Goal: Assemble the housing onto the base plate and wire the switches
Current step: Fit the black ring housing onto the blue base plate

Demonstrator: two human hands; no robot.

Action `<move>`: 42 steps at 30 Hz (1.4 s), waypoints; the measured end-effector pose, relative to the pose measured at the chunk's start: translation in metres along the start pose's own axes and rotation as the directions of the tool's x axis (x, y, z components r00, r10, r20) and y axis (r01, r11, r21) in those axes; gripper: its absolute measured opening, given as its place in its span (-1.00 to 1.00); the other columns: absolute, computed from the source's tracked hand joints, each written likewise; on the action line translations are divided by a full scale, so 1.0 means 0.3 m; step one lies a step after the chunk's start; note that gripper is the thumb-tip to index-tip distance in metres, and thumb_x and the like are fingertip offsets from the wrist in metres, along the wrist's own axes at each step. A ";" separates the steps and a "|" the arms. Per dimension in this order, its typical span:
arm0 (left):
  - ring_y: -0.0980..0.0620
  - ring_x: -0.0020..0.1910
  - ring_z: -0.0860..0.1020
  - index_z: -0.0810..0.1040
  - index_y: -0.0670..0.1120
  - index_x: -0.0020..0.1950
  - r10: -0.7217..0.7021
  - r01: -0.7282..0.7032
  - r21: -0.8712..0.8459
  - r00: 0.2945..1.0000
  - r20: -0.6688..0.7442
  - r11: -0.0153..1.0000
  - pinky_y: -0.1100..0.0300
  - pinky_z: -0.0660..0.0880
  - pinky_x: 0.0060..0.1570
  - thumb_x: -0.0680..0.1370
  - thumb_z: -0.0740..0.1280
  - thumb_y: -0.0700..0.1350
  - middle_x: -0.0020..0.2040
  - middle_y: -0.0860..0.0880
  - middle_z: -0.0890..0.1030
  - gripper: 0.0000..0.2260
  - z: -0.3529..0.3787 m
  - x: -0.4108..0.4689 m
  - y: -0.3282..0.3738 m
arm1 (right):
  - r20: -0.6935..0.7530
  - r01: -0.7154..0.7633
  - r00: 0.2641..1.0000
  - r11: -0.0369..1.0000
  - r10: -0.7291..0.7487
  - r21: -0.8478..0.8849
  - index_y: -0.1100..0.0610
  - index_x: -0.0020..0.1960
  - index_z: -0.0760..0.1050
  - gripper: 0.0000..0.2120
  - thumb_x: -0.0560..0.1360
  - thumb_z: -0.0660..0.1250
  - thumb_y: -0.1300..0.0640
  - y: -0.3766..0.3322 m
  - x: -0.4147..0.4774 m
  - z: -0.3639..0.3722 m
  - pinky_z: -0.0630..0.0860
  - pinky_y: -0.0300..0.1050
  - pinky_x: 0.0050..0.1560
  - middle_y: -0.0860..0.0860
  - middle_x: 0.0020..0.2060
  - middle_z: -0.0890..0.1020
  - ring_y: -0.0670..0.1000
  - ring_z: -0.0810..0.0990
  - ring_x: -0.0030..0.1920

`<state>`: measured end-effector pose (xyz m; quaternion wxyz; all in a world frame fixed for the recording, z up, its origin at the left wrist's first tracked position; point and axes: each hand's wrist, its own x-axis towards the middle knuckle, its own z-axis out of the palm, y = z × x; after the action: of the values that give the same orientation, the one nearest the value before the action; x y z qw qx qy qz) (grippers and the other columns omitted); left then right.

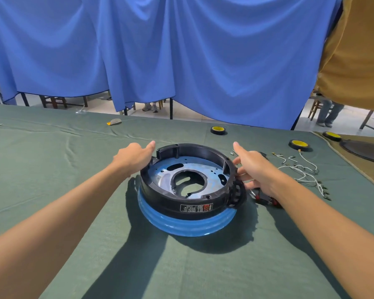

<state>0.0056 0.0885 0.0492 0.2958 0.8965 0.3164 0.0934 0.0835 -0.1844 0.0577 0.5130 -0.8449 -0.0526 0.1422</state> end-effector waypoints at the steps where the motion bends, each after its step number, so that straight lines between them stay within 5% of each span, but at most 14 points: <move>1: -0.28 0.18 0.48 0.42 -0.25 0.28 0.021 -0.021 0.008 1.000 -0.023 1.000 -0.10 0.48 0.18 0.59 0.04 0.33 0.22 -0.22 0.52 -0.34 0.010 0.000 0.008 | 0.012 0.011 1.000 1.000 -0.011 0.001 0.14 0.10 0.49 -0.44 0.58 0.01 -0.30 0.001 -0.001 0.004 0.51 -0.15 -0.35 0.10 -0.19 0.63 0.01 0.61 -0.22; 7: -0.22 0.01 0.50 0.49 -0.18 0.04 0.269 -0.249 0.171 0.957 -0.108 0.953 -0.01 0.44 -0.04 0.59 0.11 0.25 -0.03 -0.20 0.60 -0.51 0.028 -0.019 0.107 | 0.084 -0.066 0.995 0.973 0.048 0.223 0.20 0.07 0.48 -0.53 0.60 0.12 -0.22 0.023 0.007 0.022 0.59 0.00 -0.11 0.18 -0.08 0.67 0.10 0.65 -0.07; 10: -0.20 -0.07 0.56 0.57 -0.17 -0.03 0.401 -0.385 0.208 0.915 -0.040 0.899 0.04 0.47 -0.13 0.59 0.20 0.13 -0.15 -0.16 0.64 -0.62 0.033 -0.052 0.155 | -0.093 0.104 0.990 0.994 -0.106 -0.022 0.31 -0.04 0.54 -0.55 0.58 0.23 -0.12 0.028 0.016 0.041 0.61 0.09 0.00 0.21 -0.13 0.65 0.09 0.63 -0.12; 12: -0.15 0.03 0.57 0.62 -0.07 0.03 0.502 -0.514 0.210 0.858 0.112 0.832 0.06 0.50 -0.03 0.61 0.21 0.06 -0.03 -0.08 0.67 -0.73 0.042 -0.077 0.170 | -0.183 0.230 0.942 0.940 -0.280 -0.253 0.35 -0.08 0.59 -0.51 0.53 0.28 -0.13 0.004 0.011 0.042 0.59 0.16 0.05 0.20 -0.20 0.67 0.13 0.64 -0.09; 16: -0.08 0.33 0.45 0.47 0.16 0.40 0.527 -0.676 0.275 0.718 0.455 0.684 0.05 0.37 0.31 0.65 0.17 0.10 0.40 0.05 0.49 -0.67 0.081 -0.120 0.182 | -0.040 0.306 0.929 0.826 -0.367 -0.473 0.15 0.04 0.60 -0.63 0.48 0.35 -0.15 -0.079 -0.010 0.057 0.50 0.01 0.04 -0.05 -0.13 0.57 0.04 0.53 0.10; 21: -0.16 0.49 0.26 0.30 0.28 0.48 0.433 -0.683 0.328 0.691 0.578 0.652 -0.07 0.20 0.42 0.62 0.04 0.29 0.57 0.03 0.23 -0.57 0.122 -0.145 0.181 | 0.027 0.305 0.929 0.725 -0.368 -0.618 0.17 0.17 0.59 -0.76 0.52 0.33 0.19 -0.106 0.006 0.104 0.43 -0.15 -0.30 0.12 0.05 0.62 0.09 0.52 -0.01; 26: -0.10 0.41 0.37 0.39 0.28 0.43 0.422 -0.684 0.335 0.689 0.590 0.648 -0.04 0.32 0.36 0.63 0.06 0.26 0.44 -0.02 0.44 -0.61 0.122 -0.135 0.193 | -0.015 0.290 0.917 0.693 -0.398 -0.660 0.22 0.09 0.62 -0.76 0.45 0.30 0.30 -0.123 0.030 0.106 0.60 0.11 0.02 0.20 0.05 0.64 0.19 0.59 0.00; 32: 0.00 -0.09 0.42 0.46 0.24 0.40 0.427 -0.685 0.351 0.695 0.579 0.639 0.15 0.30 -0.05 0.64 0.07 0.24 0.22 0.04 0.59 -0.62 0.120 -0.129 0.218 | 0.007 0.293 0.923 0.690 -0.385 -0.661 0.18 0.10 0.62 -0.77 0.47 0.32 0.31 -0.109 0.041 0.103 0.52 -0.11 -0.20 0.16 0.09 0.63 0.09 0.54 -0.07; 42: -0.02 -0.14 0.47 0.54 0.21 0.33 0.445 -0.678 0.331 0.703 0.555 0.657 0.09 0.41 -0.04 0.63 0.10 0.25 0.19 0.00 0.62 -0.63 0.128 -0.117 0.213 | -0.007 0.286 0.927 0.720 -0.374 -0.632 0.13 0.25 0.56 -0.69 0.52 0.31 0.28 -0.105 0.053 0.107 0.47 -0.07 -0.05 0.13 0.23 0.57 0.10 0.51 0.09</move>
<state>0.0244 0.0084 0.0566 0.0623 0.9917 -0.0451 -0.1034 0.0910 -0.1387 0.0687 0.2257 -0.9503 -0.2118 -0.0340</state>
